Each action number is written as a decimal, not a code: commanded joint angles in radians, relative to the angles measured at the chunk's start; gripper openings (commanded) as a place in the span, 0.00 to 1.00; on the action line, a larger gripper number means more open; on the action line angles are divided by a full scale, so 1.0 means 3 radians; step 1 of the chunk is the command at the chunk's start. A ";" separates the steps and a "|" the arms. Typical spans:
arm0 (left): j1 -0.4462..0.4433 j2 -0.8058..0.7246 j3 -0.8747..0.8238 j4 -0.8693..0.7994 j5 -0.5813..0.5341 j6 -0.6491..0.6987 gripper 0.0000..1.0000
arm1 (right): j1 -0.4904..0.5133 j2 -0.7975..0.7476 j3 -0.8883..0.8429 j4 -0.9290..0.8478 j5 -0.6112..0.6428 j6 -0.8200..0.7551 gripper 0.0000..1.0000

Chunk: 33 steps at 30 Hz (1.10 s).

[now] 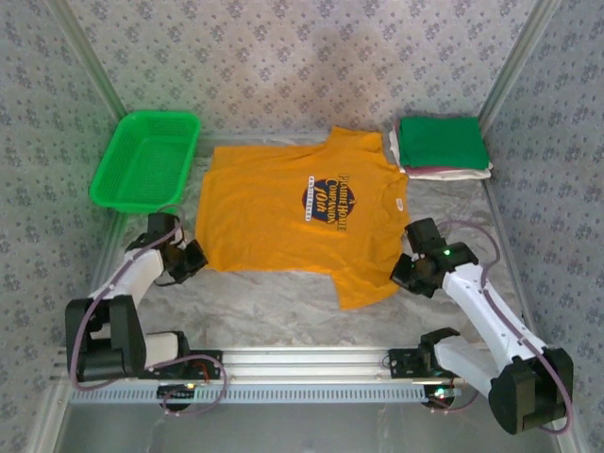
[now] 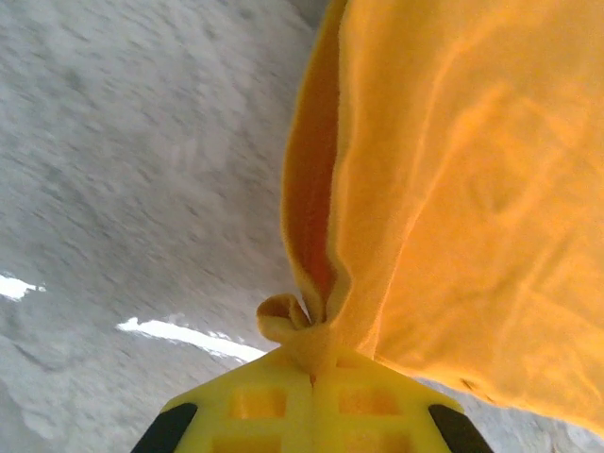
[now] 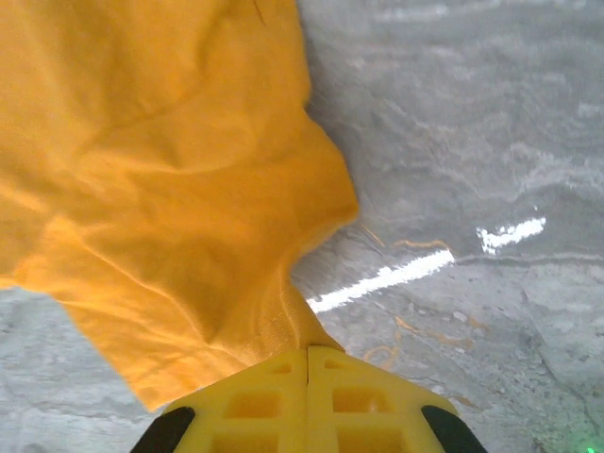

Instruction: Fold and stack the t-shirts

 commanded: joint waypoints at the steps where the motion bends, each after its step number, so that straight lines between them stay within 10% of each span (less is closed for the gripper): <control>1: -0.0040 -0.0170 0.0147 -0.0258 -0.0009 -0.0106 0.00 | -0.0104 -0.0114 0.0130 -0.0078 -0.0032 -0.0068 0.00; 21: -0.0255 -0.1437 -0.0123 -0.0726 -0.0108 -0.0469 0.00 | -0.0442 -0.0993 0.0252 -0.0387 -0.0123 -0.0235 0.00; 33: 0.0030 -0.0390 0.0487 -0.0211 0.0057 -0.0107 0.00 | -0.0699 0.0118 0.0783 0.0640 -0.0192 -0.0396 0.00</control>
